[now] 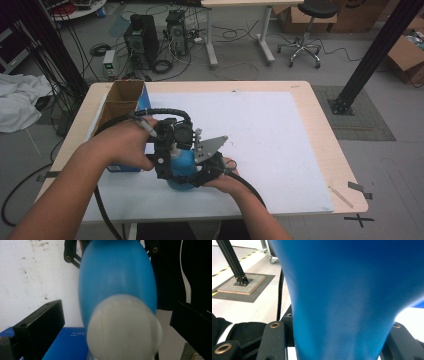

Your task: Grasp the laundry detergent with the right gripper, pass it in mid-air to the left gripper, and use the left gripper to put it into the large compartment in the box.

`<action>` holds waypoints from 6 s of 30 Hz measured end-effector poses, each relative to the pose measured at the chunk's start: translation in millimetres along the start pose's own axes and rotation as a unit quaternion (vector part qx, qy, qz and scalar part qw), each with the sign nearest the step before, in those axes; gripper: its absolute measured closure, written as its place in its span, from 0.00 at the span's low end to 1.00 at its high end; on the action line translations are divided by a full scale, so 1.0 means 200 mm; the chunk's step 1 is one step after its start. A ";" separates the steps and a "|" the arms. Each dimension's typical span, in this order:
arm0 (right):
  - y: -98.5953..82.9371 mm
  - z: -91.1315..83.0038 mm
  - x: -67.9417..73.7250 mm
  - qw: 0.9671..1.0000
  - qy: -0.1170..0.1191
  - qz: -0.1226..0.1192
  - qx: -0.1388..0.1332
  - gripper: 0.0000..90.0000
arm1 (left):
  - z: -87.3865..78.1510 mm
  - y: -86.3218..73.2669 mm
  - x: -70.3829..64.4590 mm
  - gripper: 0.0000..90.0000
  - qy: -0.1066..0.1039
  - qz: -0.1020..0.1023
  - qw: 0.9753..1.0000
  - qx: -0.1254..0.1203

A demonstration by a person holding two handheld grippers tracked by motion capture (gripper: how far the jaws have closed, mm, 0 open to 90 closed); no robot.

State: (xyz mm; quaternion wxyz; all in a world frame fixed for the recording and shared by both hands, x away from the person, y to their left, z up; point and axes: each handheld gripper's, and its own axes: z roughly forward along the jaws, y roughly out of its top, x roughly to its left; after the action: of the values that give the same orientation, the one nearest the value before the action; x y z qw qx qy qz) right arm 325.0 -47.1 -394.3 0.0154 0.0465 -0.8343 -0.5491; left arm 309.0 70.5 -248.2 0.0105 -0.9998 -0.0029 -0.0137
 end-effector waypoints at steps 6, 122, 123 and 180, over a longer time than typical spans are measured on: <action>0.01 0.03 0.00 1.000 0.004 0.005 0.000 0.51 | 0.03 0.00 0.00 0.00 0.001 0.002 1.000 -0.001; 0.03 -0.09 -0.02 0.999 -0.012 0.013 0.040 0.15 | 0.05 0.06 0.07 0.44 0.017 -0.034 0.998 0.052; 0.03 -0.10 -0.01 0.999 -0.014 0.014 0.043 0.14 | 0.05 0.06 0.08 0.44 0.017 -0.036 0.998 0.050; 0.16 -0.65 -0.03 0.890 0.020 -0.024 0.455 0.00 | -0.72 -0.47 0.43 0.43 -0.013 -0.541 0.840 0.026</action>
State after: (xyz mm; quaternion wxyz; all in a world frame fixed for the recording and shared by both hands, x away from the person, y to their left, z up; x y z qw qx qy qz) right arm 339.3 -152.7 -313.5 -0.0038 0.0790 -0.9910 -0.1081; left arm 391.5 162.5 -100.2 0.0273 -0.8386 -0.5441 -0.0036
